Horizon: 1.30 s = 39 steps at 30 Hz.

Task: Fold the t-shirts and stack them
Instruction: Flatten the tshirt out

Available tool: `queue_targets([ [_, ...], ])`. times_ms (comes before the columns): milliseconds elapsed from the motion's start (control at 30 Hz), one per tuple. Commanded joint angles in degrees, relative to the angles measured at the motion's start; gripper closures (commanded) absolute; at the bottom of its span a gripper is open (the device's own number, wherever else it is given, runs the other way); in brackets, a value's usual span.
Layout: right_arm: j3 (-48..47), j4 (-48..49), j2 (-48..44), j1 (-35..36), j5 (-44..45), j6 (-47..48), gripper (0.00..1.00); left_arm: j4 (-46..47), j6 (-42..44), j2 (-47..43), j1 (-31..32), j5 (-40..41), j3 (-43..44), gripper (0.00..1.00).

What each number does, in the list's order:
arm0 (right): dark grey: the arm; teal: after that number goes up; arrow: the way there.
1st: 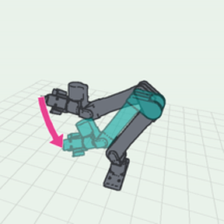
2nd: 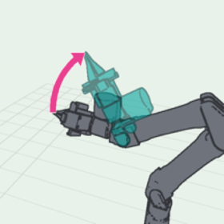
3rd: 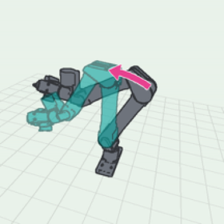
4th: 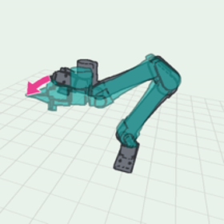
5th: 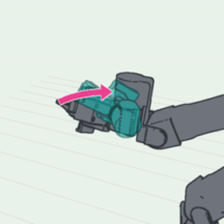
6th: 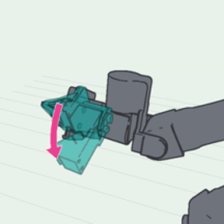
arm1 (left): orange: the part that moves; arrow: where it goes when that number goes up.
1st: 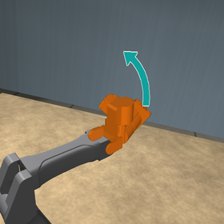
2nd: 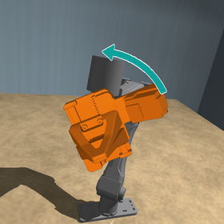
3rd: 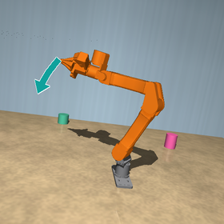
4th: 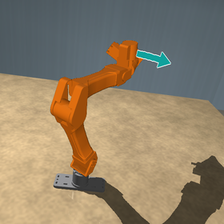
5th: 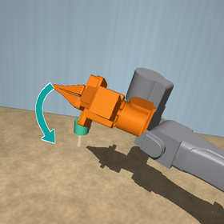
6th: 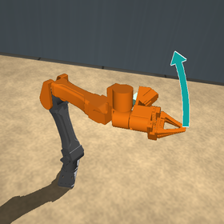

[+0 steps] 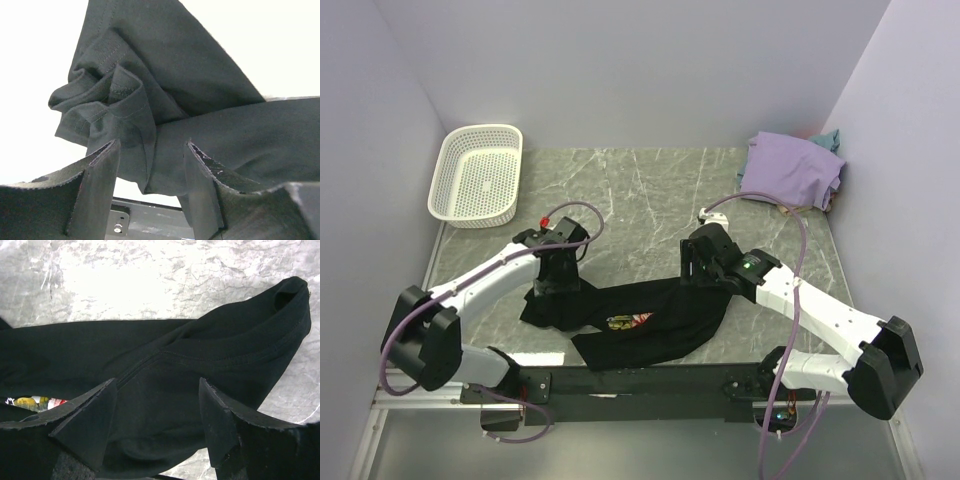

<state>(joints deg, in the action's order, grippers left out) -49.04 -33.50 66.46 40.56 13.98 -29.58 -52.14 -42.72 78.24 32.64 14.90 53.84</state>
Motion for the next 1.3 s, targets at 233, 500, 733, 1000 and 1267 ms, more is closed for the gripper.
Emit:
queue_targets([
  [233,0.08,2.21,-0.27,-0.39,-0.44,1.28,0.27,-2.00,-0.61,7.80,1.98,2.94,2.05,0.51],
  [500,1.05,2.55,-0.89,-1.35,-0.34,1.63,0.33,-3.67,-1.66,5.27,2.07,5.41,3.72,0.99],
  [733,3.68,7.74,3.94,-4.17,-11.77,2.16,0.31,-5.78,-1.66,-5.27,2.07,5.49,11.00,0.99],
  [1000,2.46,11.26,13.15,-4.08,-11.96,2.78,0.20,-7.36,-0.79,-11.53,2.07,5.23,14.71,0.99],
  [1267,-1.94,7.58,14.08,-0.58,-6.96,3.92,1.00,-7.45,-1.14,-13.28,2.07,5.75,13.13,0.99],
])
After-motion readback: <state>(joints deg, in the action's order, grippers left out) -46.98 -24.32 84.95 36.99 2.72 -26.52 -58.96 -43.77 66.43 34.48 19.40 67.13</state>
